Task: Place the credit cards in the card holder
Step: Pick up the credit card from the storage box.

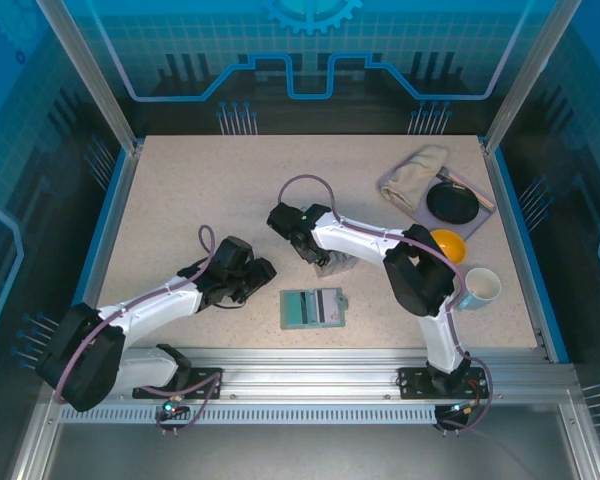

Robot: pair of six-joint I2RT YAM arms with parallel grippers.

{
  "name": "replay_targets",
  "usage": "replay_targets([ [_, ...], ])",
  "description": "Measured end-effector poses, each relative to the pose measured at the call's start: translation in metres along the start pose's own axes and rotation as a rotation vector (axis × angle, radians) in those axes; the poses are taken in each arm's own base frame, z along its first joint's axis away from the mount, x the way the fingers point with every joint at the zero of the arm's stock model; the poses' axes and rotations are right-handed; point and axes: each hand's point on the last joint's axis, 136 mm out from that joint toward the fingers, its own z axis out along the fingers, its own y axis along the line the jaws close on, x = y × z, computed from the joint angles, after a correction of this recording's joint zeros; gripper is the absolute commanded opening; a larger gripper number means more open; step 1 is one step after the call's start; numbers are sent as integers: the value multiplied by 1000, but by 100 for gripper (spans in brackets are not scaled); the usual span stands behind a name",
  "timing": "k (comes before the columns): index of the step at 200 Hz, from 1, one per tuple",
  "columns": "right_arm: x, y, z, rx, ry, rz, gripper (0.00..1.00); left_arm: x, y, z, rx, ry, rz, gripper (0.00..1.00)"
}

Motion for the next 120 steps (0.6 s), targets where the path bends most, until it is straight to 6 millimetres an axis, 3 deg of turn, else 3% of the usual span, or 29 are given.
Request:
replay_targets([
  [59, -1, -4, -6, 4, -11, 2, 21, 0, 0, 0, 1, -1, 0, 65],
  [69, -1, -5, -6, 7, -12, 1, 14, 0, -1, -1, 3, -1, 0, 65],
  [120, 0, -8, -7, 4, -6, 4, 9, 0, -1, -1, 5, -2, 1, 65],
])
